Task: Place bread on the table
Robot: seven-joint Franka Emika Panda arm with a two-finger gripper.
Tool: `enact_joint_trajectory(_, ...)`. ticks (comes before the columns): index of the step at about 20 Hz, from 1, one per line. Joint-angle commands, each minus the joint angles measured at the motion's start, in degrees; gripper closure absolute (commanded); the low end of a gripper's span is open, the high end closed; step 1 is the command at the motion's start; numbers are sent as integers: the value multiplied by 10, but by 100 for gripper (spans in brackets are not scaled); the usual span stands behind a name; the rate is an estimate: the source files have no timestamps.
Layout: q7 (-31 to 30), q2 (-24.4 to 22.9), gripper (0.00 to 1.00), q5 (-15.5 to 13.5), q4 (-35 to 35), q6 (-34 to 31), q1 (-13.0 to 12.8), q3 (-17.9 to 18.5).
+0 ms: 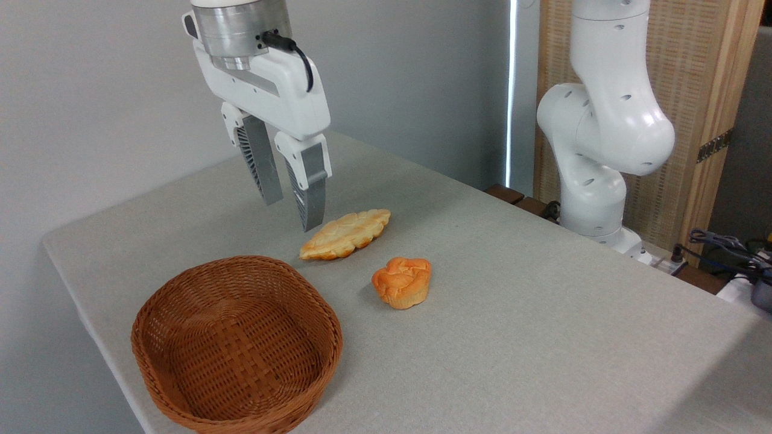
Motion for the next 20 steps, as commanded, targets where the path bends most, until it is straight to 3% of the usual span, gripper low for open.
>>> enact_joint_trajectory(1,-15,1,0,17,9,-1,-2,-5)
enact_joint_trajectory(11,-15,-1,0,21,5,2,4,-19)
enact_joint_trajectory(13,-16,-8,0,40,-8,19,10,-28)
enact_joint_trajectory(20,-9,-17,0,39,-18,21,11,-28)
